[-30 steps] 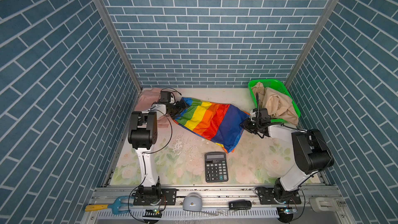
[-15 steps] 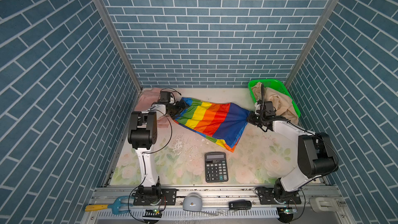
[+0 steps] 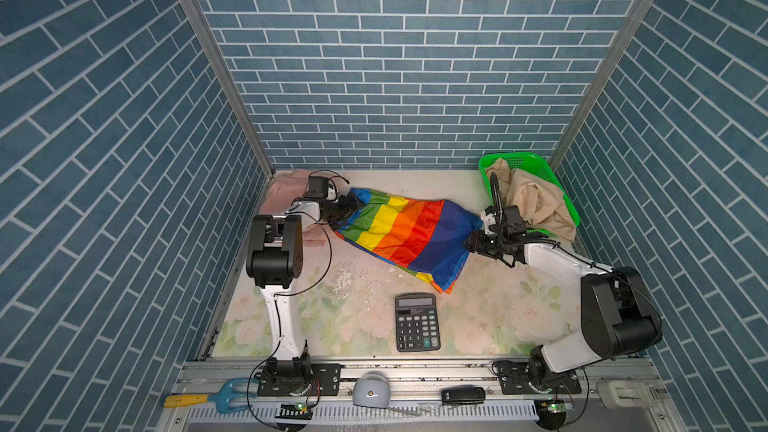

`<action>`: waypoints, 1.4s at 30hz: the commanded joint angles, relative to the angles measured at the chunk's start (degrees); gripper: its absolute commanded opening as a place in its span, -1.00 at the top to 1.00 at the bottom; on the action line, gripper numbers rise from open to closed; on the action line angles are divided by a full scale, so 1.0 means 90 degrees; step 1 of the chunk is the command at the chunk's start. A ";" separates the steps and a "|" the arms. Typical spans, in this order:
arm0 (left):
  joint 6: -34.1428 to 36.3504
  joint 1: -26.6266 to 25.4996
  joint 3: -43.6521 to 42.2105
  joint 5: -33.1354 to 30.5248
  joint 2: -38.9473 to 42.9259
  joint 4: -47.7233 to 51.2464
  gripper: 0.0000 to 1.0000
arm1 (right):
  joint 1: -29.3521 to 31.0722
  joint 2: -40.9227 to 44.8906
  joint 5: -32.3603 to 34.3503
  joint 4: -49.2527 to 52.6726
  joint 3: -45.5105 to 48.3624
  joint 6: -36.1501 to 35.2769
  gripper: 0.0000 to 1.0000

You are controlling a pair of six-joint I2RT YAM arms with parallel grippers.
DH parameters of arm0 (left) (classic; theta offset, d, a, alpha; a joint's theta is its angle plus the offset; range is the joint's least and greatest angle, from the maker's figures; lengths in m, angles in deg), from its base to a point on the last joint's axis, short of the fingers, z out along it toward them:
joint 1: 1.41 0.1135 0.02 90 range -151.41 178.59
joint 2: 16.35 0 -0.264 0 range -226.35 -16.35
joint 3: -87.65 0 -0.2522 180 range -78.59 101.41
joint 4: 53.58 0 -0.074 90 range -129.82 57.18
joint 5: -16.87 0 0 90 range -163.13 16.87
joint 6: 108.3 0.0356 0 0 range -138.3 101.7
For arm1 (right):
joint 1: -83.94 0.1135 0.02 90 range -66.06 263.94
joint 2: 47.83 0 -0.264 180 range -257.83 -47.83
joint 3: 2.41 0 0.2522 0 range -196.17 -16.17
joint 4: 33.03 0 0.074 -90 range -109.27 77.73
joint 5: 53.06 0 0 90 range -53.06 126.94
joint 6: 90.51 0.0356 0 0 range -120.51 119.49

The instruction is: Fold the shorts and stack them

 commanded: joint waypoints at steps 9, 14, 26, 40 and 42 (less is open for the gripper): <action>0.0043 0.0071 -0.0276 -0.0360 -0.0235 0.0470 -0.99 | 0.0968 0.0736 -0.0273 -0.2273 0.1943 0.2430 -0.21; 0.0018 0.0071 -0.0289 -0.0345 -0.0236 0.0418 -0.99 | 0.0971 0.0647 -0.0291 -0.2996 0.2268 0.2783 -0.19; 0.0036 0.0071 -0.0297 -0.0330 -0.0226 0.0465 -0.99 | 0.0978 0.0194 -0.0200 -0.4396 0.2585 0.3200 0.36; 0.0060 0.0096 -0.0271 -0.0316 -0.0314 0.0495 -0.99 | 0.0113 0.1509 -0.0073 -0.2238 0.2536 0.1970 1.00; 0.0054 0.0100 -0.0291 -0.0308 -0.0313 0.0491 -0.99 | -0.0016 0.1683 -0.0163 -0.1707 0.2355 0.1596 1.00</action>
